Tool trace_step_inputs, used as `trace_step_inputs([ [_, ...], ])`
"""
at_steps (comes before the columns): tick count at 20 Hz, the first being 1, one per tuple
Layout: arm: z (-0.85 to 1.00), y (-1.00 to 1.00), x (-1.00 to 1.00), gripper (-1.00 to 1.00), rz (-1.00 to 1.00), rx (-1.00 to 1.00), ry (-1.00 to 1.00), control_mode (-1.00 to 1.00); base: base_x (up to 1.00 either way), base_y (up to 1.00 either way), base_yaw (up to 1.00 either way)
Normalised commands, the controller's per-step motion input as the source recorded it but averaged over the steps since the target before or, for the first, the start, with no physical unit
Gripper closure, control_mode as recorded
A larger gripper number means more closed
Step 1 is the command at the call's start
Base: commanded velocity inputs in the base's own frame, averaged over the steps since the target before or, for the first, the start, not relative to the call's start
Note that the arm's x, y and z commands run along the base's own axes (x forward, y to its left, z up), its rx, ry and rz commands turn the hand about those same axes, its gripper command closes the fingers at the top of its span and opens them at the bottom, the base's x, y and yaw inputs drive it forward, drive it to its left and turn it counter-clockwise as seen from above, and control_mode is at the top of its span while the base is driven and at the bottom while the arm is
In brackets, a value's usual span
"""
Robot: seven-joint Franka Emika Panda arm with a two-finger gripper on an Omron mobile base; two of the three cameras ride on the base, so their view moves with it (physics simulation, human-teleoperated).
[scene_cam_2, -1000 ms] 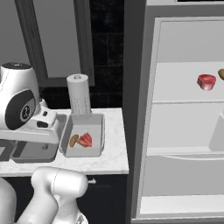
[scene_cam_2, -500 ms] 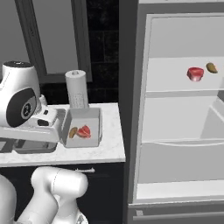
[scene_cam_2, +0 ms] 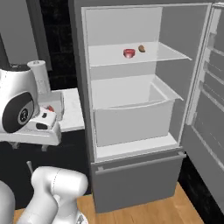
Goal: Place one sweet potato and one steak in each tupperware on the nearby counter, to pack two identical lunches.
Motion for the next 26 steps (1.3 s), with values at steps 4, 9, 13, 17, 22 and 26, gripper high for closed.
trace_step_inputs([
  [4,0.0,0.0,0.0,-1.0,0.0,0.0,0.0,1.0,0.22,-0.92,-0.08],
  [9,0.0,0.0,0.0,-1.0,0.0,0.0,0.0,1.0,0.64,-0.73,0.15],
  [13,0.0,0.0,0.0,-1.0,0.0,0.0,0.0,1.0,0.39,-0.5,0.17],
  [17,0.0,0.0,0.0,-1.0,0.0,0.0,0.0,1.0,0.69,-0.01,0.15],
  [22,0.0,0.0,0.0,-1.0,0.0,0.0,0.0,1.0,0.6,0.0,0.2],
  [26,0.0,0.0,0.0,-1.0,0.0,0.0,0.0,1.0,0.09,-0.19,0.15],
])
